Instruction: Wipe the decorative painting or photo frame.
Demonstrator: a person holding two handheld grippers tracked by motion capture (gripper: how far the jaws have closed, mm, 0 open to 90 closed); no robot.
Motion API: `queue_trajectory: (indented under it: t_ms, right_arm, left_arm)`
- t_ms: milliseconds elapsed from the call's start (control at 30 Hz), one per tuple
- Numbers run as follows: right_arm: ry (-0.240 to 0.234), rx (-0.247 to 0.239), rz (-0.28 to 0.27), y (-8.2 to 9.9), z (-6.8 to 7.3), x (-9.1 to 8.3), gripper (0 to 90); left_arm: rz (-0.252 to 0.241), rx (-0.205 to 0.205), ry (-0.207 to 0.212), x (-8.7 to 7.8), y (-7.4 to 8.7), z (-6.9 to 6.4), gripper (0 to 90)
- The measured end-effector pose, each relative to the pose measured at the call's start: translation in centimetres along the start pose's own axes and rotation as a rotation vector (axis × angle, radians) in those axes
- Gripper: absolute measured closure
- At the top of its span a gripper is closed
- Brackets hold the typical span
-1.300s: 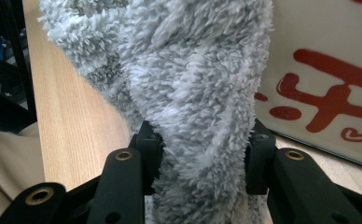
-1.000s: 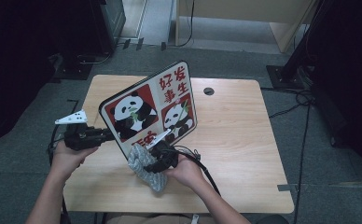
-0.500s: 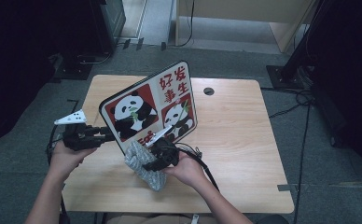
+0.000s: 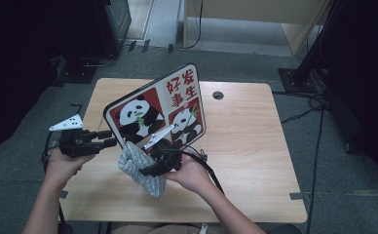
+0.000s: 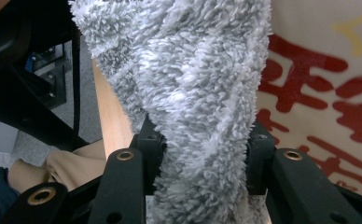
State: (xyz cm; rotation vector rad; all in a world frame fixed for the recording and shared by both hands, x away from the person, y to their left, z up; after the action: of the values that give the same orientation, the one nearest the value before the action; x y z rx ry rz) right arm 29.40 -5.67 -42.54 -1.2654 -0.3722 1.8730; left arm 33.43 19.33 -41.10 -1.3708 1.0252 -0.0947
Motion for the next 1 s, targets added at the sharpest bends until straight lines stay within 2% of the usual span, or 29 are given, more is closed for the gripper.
queue_trajectory:
  t_ms: [100,400,500,600,633,833,867,1000]
  right_arm:
    - [-0.006,0.007,-0.001,-0.3,0.2,0.0,61.3]
    - [-0.024,-0.014,-0.018,-2.2,1.5,0.0,61.3]
    - [-0.037,-0.035,-0.025,-3.6,2.3,0.0,61.3]
    - [-0.037,-0.041,-0.033,-4.3,2.7,0.0,61.3]
    - [-0.038,-0.049,-0.042,-5.2,3.0,0.0,61.3]
    - [-0.047,-0.055,-0.06,-7.1,3.7,-0.1,61.3]
    - [-0.045,-0.066,-0.064,-8.1,4.0,-0.1,61.3]
    - [-0.041,-0.071,-0.076,-9.7,4.2,-0.2,61.3]
  left_arm:
    - [0.003,0.006,-0.005,-0.1,0.0,0.2,51.7]
    - [0.011,0.0,-0.025,-0.3,0.3,1.1,50.8]
    - [0.017,-0.003,-0.041,-0.5,0.7,1.5,50.1]
    - [0.013,-0.005,-0.045,-0.7,0.9,1.6,49.8]
    - [0.007,-0.013,-0.045,-0.9,1.0,1.7,49.8]
    - [-0.002,-0.024,-0.052,-1.4,1.3,1.9,49.6]
    - [-0.006,-0.029,-0.054,-1.5,1.4,1.9,49.6]
    - [-0.016,-0.035,-0.062,-1.9,1.6,1.9,49.6]
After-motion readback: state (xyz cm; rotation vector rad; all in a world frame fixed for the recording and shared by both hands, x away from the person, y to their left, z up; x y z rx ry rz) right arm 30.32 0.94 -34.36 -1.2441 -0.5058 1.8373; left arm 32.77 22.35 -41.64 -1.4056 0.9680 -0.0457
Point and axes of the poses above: each handheld gripper's, and its own axes: x roughly forward along the jaws, y roughly out of its underside, z roughly to its left, the point moved 3 cm from there along x, roughly forward along the jaws, and after that the axes turned 14 degrees about -y, right-handed, at the moved point
